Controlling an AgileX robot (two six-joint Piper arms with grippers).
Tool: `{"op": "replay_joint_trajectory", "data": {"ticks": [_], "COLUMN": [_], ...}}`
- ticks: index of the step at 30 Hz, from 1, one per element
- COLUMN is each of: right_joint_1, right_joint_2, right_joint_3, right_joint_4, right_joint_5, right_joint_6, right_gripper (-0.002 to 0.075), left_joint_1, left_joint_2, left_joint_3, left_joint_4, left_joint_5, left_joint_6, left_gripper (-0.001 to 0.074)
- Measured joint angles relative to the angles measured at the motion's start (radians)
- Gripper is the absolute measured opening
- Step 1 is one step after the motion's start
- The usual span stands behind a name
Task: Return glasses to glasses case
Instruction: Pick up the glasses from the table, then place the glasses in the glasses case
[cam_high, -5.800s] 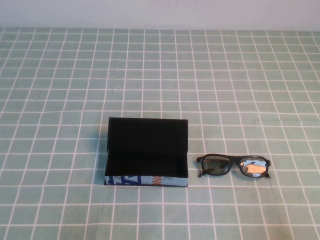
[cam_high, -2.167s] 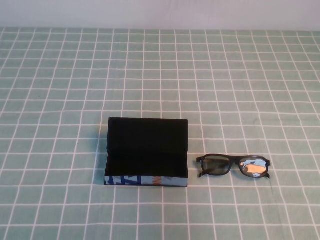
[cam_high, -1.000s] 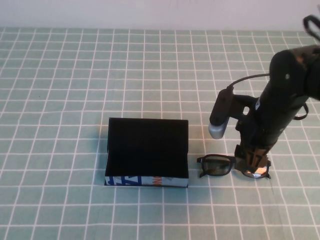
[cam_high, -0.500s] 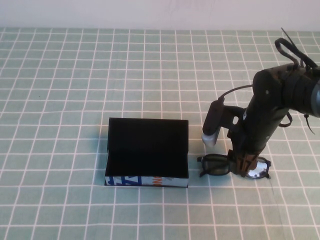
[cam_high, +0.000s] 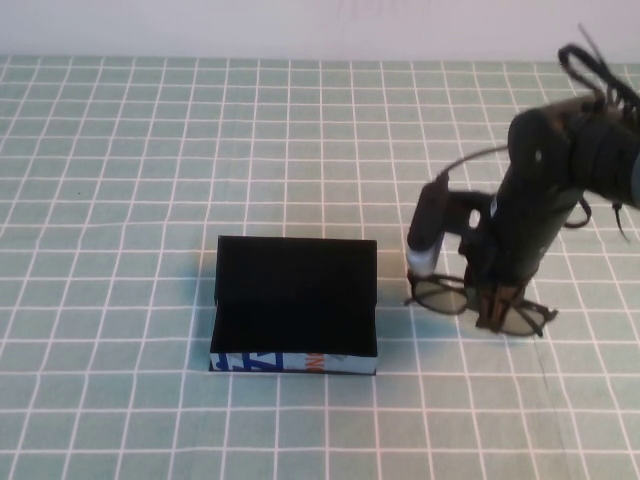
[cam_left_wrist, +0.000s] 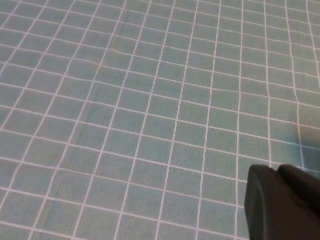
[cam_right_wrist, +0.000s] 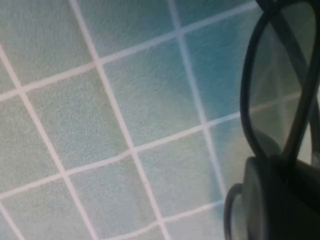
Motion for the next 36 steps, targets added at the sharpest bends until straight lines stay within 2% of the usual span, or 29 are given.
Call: {"op": "replay_joint_trajectory", "data": {"ticks": [7, 13, 16, 26, 30, 36], "right_joint_1": [0.000, 0.004, 0.041, 0.252, 0.294, 0.299], "right_joint_2": [-0.033, -0.035, -0.035, 0.075, 0.142, 0.191], "right_joint_3": [-0.185, -0.352, -0.393, -0.412, -0.412, -0.412], "right_joint_4": [0.104, 0.320, 0.383, 0.290, 0.208, 0.181], "right_joint_5": [0.140, 0.206, 0.210, 0.218, 0.218, 0.187], "right_joint_6": [0.000, 0.000, 0.000, 0.000, 0.000, 0.000], "right_gripper": [0.0011, 0.0011, 0.0011, 0.0011, 0.0011, 0.0011], "left_joint_1": [0.000, -0.009, -0.030, -0.037, -0.039, -0.039], "left_joint_2": [0.000, 0.000, 0.000, 0.003, 0.003, 0.003], "left_joint_3": [0.000, 0.000, 0.000, 0.000, 0.000, 0.000], "left_joint_4": [0.000, 0.000, 0.000, 0.000, 0.000, 0.000], "left_joint_5": [0.000, 0.000, -0.002, -0.012, -0.012, -0.012], "left_joint_6": [0.000, 0.000, 0.000, 0.000, 0.000, 0.000], "left_gripper": [0.0001, 0.0001, 0.0001, 0.0001, 0.0001, 0.0001]}}
